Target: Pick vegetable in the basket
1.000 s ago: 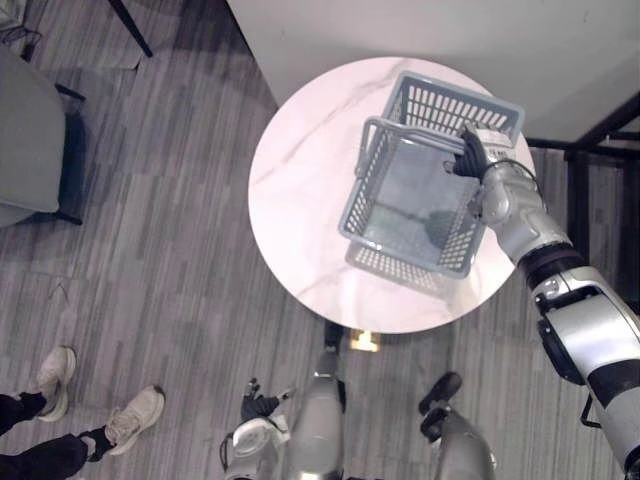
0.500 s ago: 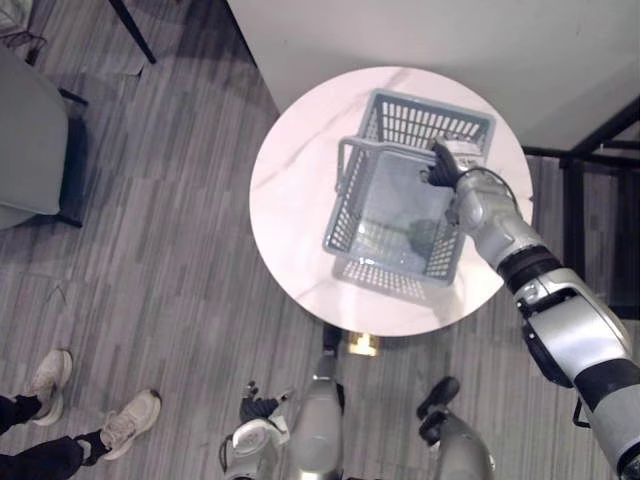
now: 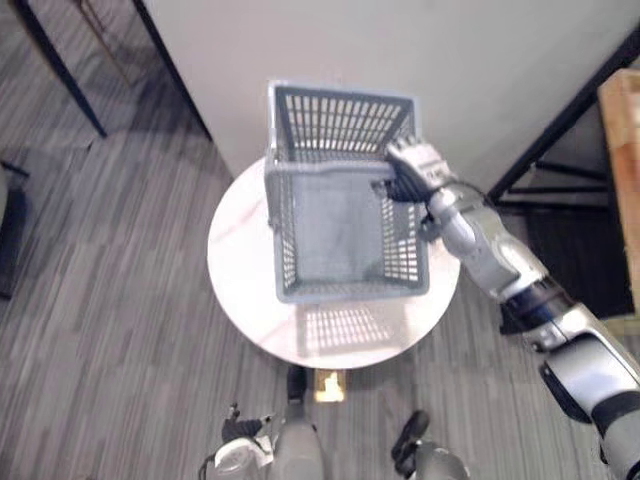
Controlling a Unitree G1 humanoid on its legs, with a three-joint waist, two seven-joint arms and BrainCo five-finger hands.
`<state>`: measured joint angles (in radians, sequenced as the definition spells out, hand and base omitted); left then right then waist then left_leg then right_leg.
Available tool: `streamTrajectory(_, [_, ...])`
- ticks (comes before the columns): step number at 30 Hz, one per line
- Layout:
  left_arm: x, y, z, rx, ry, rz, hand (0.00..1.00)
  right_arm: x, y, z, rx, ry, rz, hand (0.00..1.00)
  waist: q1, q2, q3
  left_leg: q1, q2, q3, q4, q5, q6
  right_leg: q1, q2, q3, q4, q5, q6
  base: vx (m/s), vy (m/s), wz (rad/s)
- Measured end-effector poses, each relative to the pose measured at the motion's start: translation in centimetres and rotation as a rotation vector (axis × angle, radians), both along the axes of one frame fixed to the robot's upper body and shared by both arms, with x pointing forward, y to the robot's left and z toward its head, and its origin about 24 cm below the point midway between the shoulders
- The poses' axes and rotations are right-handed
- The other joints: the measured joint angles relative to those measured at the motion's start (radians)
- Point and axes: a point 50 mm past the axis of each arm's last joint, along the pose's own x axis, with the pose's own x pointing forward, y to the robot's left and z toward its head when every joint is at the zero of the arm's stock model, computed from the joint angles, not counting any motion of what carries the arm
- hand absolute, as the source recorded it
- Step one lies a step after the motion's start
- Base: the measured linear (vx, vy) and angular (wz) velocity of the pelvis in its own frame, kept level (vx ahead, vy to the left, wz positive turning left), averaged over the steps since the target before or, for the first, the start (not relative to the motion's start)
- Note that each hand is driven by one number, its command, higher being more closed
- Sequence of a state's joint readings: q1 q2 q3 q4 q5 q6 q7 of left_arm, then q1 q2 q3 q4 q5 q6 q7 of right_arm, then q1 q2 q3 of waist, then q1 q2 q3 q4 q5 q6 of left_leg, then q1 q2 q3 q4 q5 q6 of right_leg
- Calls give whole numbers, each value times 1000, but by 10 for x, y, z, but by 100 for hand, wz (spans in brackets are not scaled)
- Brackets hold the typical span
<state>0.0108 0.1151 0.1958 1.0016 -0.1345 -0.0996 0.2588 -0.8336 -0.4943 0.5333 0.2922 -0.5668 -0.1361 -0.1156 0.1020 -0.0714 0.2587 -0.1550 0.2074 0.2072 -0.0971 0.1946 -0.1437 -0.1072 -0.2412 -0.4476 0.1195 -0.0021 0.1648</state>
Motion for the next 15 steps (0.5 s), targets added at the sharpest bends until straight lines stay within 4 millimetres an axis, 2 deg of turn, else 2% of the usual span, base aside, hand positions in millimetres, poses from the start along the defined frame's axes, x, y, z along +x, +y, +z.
streamTrajectory(2, [-7, 1, -3, -2, 22, 3, 0, -5, -4, -12, -14, 40, 14, 100, -15, 4, -14, 10, 0, 6, -3, -4, 0, 6, 2, 11, -6, 1, 2, 8, 5, -26])
streamTrajectory(7, [-26, 2, -9, 0, 96, -23, 0, -29, -34, -55, -140, 178, 24, 100, -43, 8, -68, 47, 20, 64, -4, -18, -5, 15, 29, 66, -49, 25, -1, 15, 5, -33])
streamTrajectory(9, [-31, 3, -11, -5, 112, -28, 0, -37, -47, -72, -173, 234, 9, 100, -53, 10, -71, 73, 27, 87, -4, -25, -9, 24, 37, 87, -53, 26, -2, 14, 1, -31])
streamTrajectory(10, [-34, 2, -12, -4, 129, -38, 0, -42, -55, -82, -186, 268, -8, 100, -63, 15, -86, 76, 29, 93, -4, -28, -9, 24, 40, 94, -56, 26, -3, 5, 1, -21])
streamTrajectory(13, [-40, 0, -15, 3, 156, -69, 0, -52, -69, -95, -213, 312, -33, 100, -73, 28, -98, 95, 31, 119, -4, -37, -10, 23, 45, 123, -67, 33, -5, 11, 7, -29])
streamTrajectory(15, [-42, -3, -16, -1, 167, -95, 0, -61, -88, -108, -195, 360, -93, 100, -78, 46, -109, 110, 29, 145, -3, -41, -14, 23, 45, 144, -74, 39, -4, 2, 7, -30])
